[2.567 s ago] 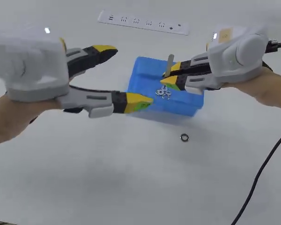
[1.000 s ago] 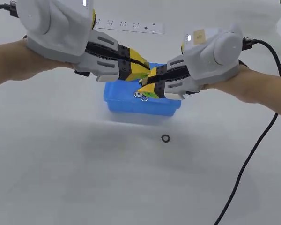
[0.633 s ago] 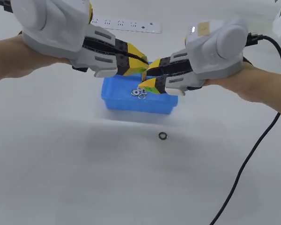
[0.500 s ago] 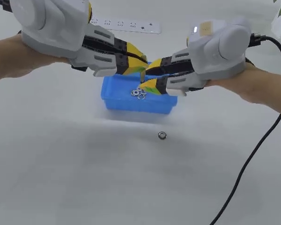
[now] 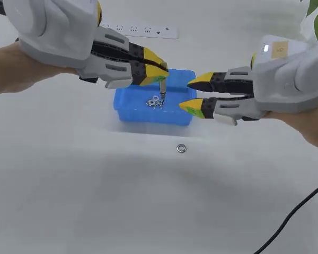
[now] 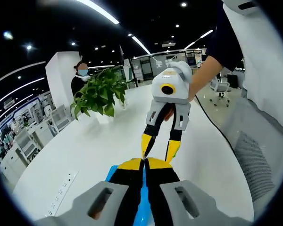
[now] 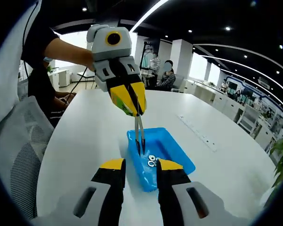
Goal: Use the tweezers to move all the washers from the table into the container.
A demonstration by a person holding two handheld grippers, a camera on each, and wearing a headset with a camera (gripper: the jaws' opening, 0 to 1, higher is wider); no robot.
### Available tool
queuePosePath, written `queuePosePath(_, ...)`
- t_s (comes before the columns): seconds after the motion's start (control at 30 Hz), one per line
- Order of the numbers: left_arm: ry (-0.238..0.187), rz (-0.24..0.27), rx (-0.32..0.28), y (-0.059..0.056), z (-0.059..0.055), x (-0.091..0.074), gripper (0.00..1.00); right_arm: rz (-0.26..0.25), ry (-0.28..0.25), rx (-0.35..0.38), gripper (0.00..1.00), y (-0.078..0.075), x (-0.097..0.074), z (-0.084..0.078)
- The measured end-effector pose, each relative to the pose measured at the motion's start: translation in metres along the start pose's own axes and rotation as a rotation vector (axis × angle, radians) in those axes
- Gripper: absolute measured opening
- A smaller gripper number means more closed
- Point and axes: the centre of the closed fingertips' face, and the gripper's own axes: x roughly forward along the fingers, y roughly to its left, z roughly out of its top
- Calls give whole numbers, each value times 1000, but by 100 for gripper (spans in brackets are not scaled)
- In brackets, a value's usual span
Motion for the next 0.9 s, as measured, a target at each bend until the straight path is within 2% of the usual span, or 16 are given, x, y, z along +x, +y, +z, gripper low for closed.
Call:
queuePosePath(0.03, -3, -4, 2, -6, 4, 2, 5, -1, 3, -4, 27, 2, -3, -2)
queuePosePath(0.1, -8, -10, 3, -11, 7, 5, 5, -6, 2, -5, 28, 6, -11, -5)
queuePosePath(0.27, -10, -36, -1, -31, 13, 14, 5, -28, -16, 37, 30, 18, -28, -11)
queuePosePath(0.4, -6, -53, -1, -49, 12, 21, 5, -16, -9, 57, 34, 30, -37, -20)
queuePosePath(0.5, -36, -39, -37, -59, 13, 24, 5, -10, 4, 78, 39, 40, -42, -31)
queuePosePath(0.7, -10, -31, -63, -77, -3, 28, 5, -6, 18, 119, 45, 53, -46, -45)
queuePosePath(0.9, 2, 0, -78, -78, -10, 30, 5, 3, 40, 130, 56, 69, -49, -57)
